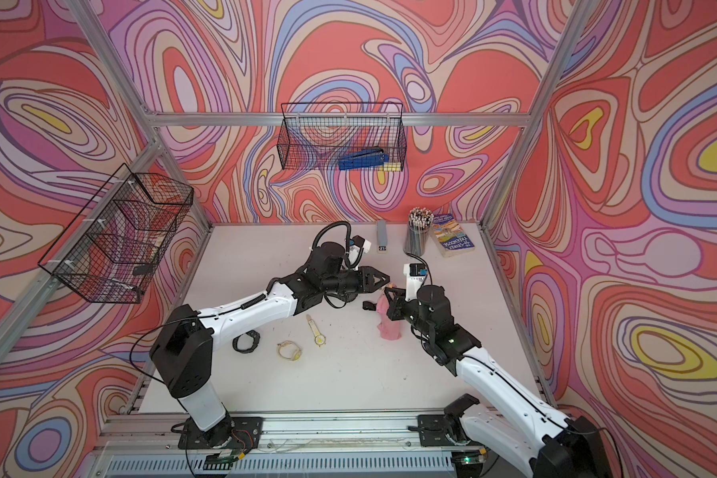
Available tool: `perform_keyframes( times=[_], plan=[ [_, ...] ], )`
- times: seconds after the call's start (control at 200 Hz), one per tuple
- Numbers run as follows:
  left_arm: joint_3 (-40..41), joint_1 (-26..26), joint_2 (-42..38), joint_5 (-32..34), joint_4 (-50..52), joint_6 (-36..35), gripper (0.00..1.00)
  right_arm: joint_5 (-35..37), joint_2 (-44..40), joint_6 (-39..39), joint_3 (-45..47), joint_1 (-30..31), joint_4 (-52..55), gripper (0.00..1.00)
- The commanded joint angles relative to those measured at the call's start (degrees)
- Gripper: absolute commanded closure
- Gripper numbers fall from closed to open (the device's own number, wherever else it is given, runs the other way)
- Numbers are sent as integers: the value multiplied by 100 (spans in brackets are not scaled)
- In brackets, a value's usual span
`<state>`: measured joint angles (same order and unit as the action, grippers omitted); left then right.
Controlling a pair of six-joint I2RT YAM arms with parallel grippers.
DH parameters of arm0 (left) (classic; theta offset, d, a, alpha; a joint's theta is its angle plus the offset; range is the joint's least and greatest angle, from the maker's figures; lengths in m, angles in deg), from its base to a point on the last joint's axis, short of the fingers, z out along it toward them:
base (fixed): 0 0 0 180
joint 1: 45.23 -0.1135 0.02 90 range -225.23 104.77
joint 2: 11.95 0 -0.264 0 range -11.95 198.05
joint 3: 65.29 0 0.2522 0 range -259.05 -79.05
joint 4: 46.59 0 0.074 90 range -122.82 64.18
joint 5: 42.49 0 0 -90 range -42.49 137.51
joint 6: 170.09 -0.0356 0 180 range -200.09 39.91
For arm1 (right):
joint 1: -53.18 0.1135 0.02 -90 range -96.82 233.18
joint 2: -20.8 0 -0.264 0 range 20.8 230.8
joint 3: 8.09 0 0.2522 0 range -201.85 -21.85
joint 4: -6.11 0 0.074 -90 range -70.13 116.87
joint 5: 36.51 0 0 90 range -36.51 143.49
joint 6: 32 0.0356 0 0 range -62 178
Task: Wipe the watch dial
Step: Wipe the dirt from the watch dial.
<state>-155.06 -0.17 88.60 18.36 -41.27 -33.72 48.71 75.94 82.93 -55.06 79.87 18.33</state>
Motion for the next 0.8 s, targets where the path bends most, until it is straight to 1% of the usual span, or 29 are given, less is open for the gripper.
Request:
perform_keyframes(
  times=[0.0, 0.175, 0.235, 0.476, 0.796],
  plan=[
    [42, 134, 28, -469, -332, 124, 89, -239, 100, -14, -194, 11, -307, 100],
    [25, 134, 161, -477, -320, 210, 91, -358, 81, -12, -197, 15, -556, 100],
    [33, 133, 184, -460, -324, 245, 94, -293, 70, -35, -229, 11, -549, 100],
    [121, 60, 223, -422, -350, 544, 100, 18, -124, -86, -183, -47, -426, 100],
    [303, -126, 264, -534, -746, 1255, 100, -112, -439, -15, 136, -173, -575, 100]
  ],
)
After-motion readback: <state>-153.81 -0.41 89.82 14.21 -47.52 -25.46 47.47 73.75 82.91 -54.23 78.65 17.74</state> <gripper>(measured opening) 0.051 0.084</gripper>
